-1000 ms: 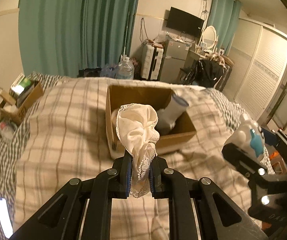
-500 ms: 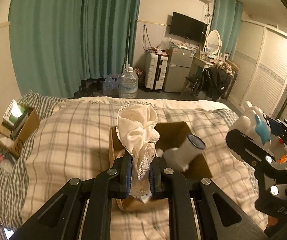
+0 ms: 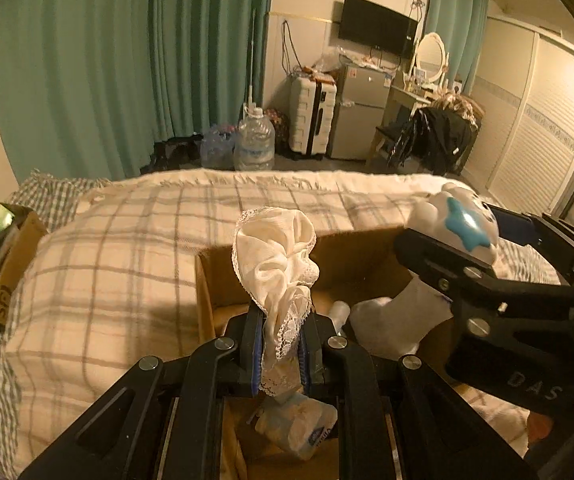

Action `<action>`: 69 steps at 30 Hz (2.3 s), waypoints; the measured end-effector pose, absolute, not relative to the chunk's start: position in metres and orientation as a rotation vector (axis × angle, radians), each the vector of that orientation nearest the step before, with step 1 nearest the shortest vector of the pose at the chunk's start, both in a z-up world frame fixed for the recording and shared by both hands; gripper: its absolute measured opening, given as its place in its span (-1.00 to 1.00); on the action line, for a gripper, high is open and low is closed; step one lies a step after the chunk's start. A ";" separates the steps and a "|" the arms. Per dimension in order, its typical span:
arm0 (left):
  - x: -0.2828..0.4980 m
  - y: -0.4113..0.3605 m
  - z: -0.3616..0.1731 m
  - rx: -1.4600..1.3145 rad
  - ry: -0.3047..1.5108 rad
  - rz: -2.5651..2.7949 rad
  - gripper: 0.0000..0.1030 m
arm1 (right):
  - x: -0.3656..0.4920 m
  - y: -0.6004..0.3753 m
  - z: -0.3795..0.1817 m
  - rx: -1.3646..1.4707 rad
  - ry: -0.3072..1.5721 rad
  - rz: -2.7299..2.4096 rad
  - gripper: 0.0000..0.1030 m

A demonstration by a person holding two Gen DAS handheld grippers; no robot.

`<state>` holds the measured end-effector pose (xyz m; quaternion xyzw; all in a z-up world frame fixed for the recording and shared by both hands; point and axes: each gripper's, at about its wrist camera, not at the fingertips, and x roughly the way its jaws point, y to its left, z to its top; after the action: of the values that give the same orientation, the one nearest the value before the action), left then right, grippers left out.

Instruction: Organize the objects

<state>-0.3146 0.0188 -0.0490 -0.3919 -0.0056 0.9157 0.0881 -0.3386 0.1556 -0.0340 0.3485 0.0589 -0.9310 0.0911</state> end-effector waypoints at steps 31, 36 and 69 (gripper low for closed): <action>-0.228 -0.001 0.047 -0.835 -0.042 2.905 0.92 | -0.251 0.194 0.057 0.789 -0.012 -2.965 0.91; -0.175 -0.005 0.096 -0.630 -0.042 2.947 1.00 | -0.186 0.203 0.102 0.634 0.006 -3.029 0.99; -0.067 0.002 -0.018 -0.580 -0.004 3.025 1.00 | -0.065 0.237 -0.028 0.521 0.027 -3.202 0.99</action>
<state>-0.0669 0.0021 -0.0182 -0.1881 -0.0012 0.9817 0.0306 -0.0649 0.2367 -0.0281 0.1603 0.0082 -0.9857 -0.0514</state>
